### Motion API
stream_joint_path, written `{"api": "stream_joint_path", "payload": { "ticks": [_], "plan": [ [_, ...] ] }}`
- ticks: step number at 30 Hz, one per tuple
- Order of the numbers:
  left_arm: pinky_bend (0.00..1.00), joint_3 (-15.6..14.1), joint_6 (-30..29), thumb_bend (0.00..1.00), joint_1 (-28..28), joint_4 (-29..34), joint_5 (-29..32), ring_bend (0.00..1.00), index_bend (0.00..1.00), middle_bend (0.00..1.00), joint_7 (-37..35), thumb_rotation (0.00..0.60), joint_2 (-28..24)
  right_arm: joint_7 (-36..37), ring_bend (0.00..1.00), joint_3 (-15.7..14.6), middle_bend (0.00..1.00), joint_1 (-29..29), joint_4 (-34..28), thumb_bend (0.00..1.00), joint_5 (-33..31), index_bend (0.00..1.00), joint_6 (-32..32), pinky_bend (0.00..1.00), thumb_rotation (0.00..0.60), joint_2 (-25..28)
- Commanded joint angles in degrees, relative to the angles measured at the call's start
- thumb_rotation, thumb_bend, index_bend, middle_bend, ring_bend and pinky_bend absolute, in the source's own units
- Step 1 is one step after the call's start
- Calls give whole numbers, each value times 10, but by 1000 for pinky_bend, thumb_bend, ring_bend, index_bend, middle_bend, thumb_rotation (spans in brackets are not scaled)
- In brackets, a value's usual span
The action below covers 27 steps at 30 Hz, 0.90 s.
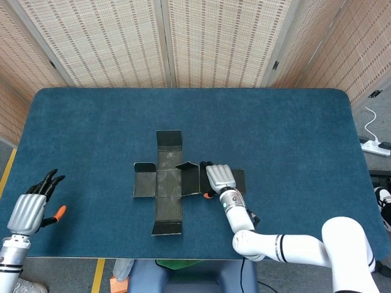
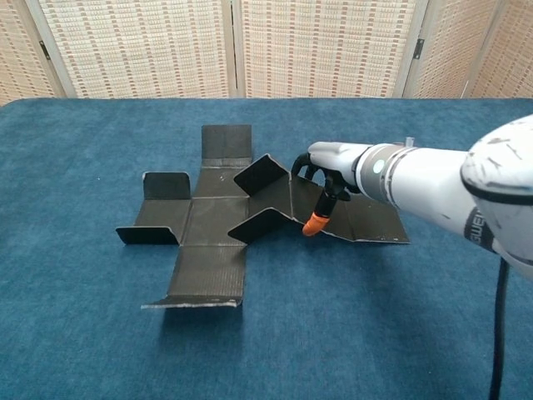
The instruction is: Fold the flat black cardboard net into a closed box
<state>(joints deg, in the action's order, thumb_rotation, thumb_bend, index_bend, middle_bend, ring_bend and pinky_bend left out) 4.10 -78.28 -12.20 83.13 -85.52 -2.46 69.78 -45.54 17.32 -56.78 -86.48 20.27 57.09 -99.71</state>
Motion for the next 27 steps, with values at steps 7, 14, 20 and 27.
{"api": "stream_joint_path", "payload": {
  "ticks": [7,14,20,27],
  "plan": [
    [807,37,74,391,-78,-56,18,688,299,304,32,600,59,154,859,-56,557,62,93,381,251,482,-21,1000,600,-24],
    [814,53,119,275,-119,-89,52,691,284,309,86,600,109,112,861,-84,557,66,116,381,298,484,14,1000,600,-36],
    [827,59,164,212,-147,-109,93,638,174,218,122,600,146,79,861,-90,557,71,103,380,320,484,37,1000,600,-35],
    [803,62,161,210,-163,-156,96,573,39,87,126,600,192,51,861,-92,560,73,88,380,341,484,58,1000,600,-32]
  ]
}}
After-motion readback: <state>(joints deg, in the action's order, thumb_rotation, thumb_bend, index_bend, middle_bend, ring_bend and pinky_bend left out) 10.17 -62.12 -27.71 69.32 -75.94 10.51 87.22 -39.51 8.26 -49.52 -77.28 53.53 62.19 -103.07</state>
